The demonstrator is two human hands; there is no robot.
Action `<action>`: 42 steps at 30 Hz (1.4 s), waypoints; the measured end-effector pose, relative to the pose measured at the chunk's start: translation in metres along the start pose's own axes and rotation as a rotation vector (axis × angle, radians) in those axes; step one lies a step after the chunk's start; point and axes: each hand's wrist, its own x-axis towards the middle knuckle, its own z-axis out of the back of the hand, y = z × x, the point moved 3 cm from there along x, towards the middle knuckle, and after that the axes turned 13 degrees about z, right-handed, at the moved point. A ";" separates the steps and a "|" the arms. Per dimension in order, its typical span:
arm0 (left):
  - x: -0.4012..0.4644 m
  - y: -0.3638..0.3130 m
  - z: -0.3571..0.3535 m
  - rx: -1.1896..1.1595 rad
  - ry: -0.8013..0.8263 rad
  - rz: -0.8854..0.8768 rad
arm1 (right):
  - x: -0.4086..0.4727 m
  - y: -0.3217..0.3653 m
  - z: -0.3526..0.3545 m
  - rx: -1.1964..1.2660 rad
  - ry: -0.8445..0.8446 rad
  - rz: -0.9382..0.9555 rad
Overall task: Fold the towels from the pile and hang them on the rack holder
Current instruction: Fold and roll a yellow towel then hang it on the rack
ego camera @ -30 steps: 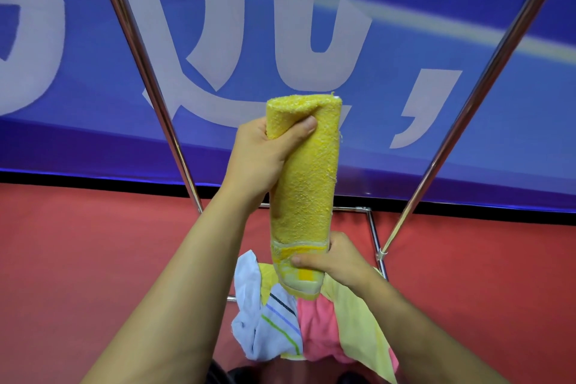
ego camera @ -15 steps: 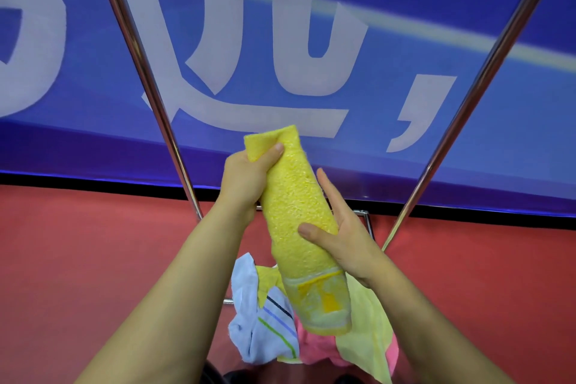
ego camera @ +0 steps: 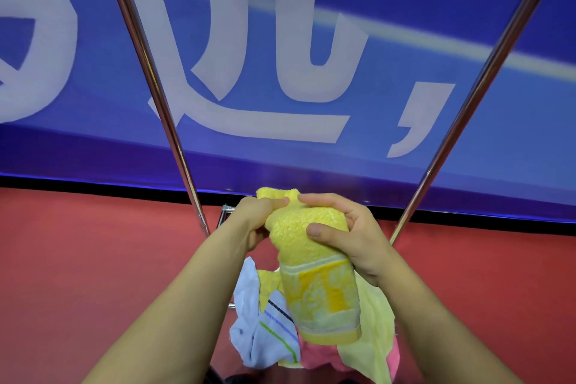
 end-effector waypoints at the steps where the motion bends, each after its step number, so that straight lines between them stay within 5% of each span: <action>1: -0.005 0.001 -0.001 0.072 -0.014 -0.009 | 0.001 0.001 0.001 0.013 -0.001 0.000; 5: -0.021 -0.007 -0.005 0.256 -0.036 -0.256 | 0.004 0.006 0.006 0.171 -0.027 -0.021; 7: -0.036 -0.013 -0.012 0.176 0.158 -0.330 | 0.005 0.006 0.009 0.264 -0.065 -0.034; 10: -0.061 -0.010 -0.029 0.052 0.621 -0.184 | 0.008 0.007 0.015 0.337 -0.139 -0.031; 14: -0.078 -0.002 -0.041 0.072 0.737 -0.147 | 0.009 0.008 0.021 0.380 -0.255 -0.053; 36: -0.066 0.010 -0.044 0.240 0.357 -0.350 | 0.017 -0.005 0.026 0.273 -0.390 -0.096; 42: -0.059 0.008 -0.029 0.271 0.368 -0.302 | 0.016 -0.013 0.043 -0.382 -0.401 -0.137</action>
